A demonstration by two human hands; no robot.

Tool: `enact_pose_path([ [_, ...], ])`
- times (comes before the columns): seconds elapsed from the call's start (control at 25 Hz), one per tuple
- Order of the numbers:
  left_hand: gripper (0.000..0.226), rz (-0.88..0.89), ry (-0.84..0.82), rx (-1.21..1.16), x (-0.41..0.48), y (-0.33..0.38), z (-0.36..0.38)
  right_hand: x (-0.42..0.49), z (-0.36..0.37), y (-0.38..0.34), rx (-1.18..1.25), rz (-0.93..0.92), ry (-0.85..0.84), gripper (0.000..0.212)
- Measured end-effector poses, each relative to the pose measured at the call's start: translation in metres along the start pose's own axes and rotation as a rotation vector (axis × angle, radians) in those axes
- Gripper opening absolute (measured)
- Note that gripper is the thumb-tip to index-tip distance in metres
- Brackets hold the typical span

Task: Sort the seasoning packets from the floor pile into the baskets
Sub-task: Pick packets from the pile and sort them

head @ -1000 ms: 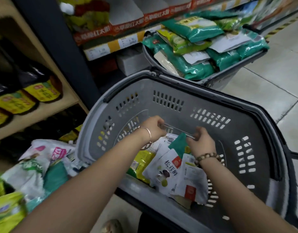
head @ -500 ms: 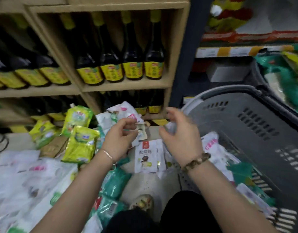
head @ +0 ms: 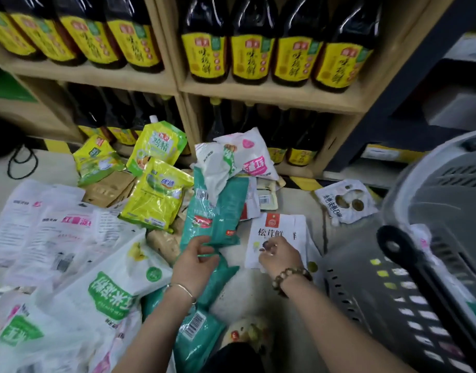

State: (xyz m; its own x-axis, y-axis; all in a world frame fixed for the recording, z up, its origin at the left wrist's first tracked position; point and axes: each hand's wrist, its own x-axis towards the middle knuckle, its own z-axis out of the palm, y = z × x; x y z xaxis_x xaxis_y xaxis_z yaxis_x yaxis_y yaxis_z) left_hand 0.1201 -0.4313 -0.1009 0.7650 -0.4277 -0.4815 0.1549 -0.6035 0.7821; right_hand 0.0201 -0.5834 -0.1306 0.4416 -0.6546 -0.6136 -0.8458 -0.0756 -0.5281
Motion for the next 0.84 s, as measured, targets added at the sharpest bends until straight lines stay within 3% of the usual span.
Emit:
enact_pose_path([
  [0.16, 0.041, -0.017, -0.041, 0.077, 0.034, -0.041, 0.036, 0.056, 0.015, 0.041, -0.119, 0.185, -0.080, 0.045],
  [0.44, 0.035, -0.090, -0.144, 0.126, 0.055, -0.079, 0.080, 0.109, 0.028, 0.075, 0.108, 0.318, 0.145, 0.060],
  [0.52, 0.036, -0.090, -0.167, 0.138, 0.055, -0.081, 0.087, 0.112, 0.032, 0.068, 0.206, 0.306, 0.217, 0.056],
  [0.64, 0.036, -0.106, -0.164, 0.120, 0.059, -0.079, 0.092, 0.122, 0.034, 0.054, 0.557, 0.324, 0.183, 0.040],
  [0.84, 0.031, -0.129, -0.132, 0.023, 0.066, -0.078, 0.099, 0.118, 0.034, 0.050, 0.479, 0.298, 0.182, 0.036],
])
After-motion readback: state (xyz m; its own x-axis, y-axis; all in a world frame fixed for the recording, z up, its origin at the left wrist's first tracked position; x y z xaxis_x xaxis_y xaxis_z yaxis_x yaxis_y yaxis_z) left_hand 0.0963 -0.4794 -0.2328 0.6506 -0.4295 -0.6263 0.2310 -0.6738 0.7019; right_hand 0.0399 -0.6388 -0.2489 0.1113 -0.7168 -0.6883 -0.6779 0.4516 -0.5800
